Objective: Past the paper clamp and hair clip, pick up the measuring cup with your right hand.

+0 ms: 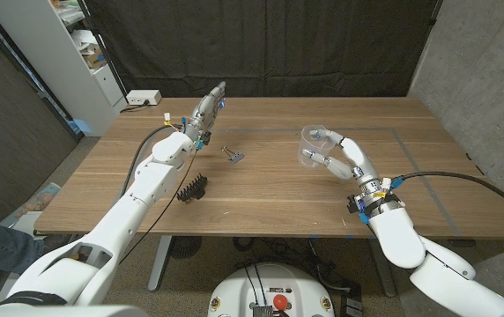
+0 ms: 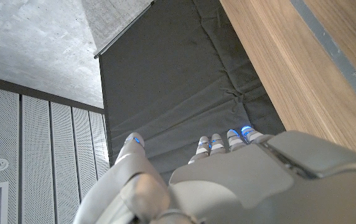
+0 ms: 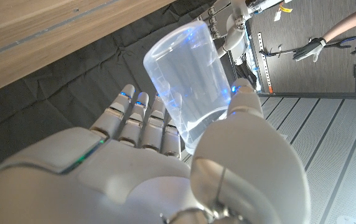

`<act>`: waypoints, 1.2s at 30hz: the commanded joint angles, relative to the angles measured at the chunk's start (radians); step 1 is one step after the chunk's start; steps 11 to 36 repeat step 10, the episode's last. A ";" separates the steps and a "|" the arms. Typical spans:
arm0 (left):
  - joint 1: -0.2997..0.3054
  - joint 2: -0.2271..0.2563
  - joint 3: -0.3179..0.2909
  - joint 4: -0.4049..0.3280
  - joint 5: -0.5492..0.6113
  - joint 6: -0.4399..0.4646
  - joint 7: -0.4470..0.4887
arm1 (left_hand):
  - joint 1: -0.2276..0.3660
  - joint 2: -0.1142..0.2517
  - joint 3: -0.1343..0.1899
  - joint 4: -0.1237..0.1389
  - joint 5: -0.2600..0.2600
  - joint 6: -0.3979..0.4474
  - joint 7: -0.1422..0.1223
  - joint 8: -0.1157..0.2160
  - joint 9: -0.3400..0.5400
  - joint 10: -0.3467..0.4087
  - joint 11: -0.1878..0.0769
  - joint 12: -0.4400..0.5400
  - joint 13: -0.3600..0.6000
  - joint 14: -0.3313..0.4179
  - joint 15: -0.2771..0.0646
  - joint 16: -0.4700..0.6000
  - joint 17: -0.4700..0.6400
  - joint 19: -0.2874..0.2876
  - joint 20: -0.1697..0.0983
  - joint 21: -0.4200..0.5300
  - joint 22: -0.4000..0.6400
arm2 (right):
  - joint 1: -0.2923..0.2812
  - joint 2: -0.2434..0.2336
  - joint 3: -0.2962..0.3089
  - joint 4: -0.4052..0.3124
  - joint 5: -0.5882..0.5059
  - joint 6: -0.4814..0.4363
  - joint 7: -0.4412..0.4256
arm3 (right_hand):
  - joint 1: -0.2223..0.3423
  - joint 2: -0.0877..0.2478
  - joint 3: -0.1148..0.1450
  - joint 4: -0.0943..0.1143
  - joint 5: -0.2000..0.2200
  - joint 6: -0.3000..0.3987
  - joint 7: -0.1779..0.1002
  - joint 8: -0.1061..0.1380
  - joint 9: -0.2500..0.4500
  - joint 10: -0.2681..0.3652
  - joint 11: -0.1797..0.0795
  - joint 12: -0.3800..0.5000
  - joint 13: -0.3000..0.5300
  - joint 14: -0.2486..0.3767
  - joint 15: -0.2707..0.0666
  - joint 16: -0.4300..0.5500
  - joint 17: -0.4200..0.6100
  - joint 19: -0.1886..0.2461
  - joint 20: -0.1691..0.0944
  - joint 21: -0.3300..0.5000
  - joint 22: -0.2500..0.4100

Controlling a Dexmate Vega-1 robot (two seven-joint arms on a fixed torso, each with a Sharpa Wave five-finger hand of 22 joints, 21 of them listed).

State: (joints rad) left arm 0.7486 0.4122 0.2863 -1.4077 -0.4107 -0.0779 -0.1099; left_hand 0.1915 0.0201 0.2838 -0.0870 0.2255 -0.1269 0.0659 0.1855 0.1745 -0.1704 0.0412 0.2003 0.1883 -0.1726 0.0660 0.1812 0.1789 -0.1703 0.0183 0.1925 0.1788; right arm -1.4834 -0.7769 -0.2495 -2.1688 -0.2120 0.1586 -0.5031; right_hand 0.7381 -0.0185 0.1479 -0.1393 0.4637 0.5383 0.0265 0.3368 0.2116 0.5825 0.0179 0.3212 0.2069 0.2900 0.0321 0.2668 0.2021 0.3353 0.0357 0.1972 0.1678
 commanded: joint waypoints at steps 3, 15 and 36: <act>-0.006 0.001 0.002 -0.001 0.000 0.006 -0.007 | 0.003 0.006 0.000 -0.001 -0.003 0.002 0.000 0.003 0.003 -0.020 -0.002 0.006 0.004 -0.073 0.004 0.006 0.003 -0.129 0.005 0.004 0.002 | -0.012 0.003 0.056 -0.058 0.002 -0.027 0.036 | 0.010 0.001 0.007 0.004 -0.004 0.071 -0.055 0.006 0.003 0.006 0.001 -0.005 0.005 0.014 0.000 0.007 0.001 0.013 0.000 0.005 0.003; -0.011 -0.005 0.005 0.009 0.002 0.001 -0.008 | 0.004 0.006 0.000 -0.001 -0.003 -0.001 -0.001 0.002 0.004 -0.021 -0.003 0.006 0.004 -0.075 0.003 0.006 0.003 -0.129 0.005 0.004 0.002 | -0.017 0.006 0.072 -0.075 -0.003 -0.046 0.051 | 0.009 0.004 0.006 0.006 -0.009 0.074 -0.052 0.004 0.003 0.014 0.004 -0.006 0.005 0.031 -0.002 0.011 0.002 0.023 -0.001 0.007 0.003; -0.011 -0.005 0.005 0.009 0.002 0.001 -0.008 | 0.004 0.006 0.000 -0.001 -0.003 -0.001 -0.001 0.002 0.004 -0.021 -0.003 0.006 0.004 -0.075 0.003 0.006 0.003 -0.129 0.005 0.004 0.002 | -0.017 0.006 0.072 -0.075 -0.003 -0.046 0.051 | 0.009 0.004 0.006 0.006 -0.009 0.074 -0.052 0.004 0.003 0.014 0.004 -0.006 0.005 0.031 -0.002 0.011 0.002 0.023 -0.001 0.007 0.003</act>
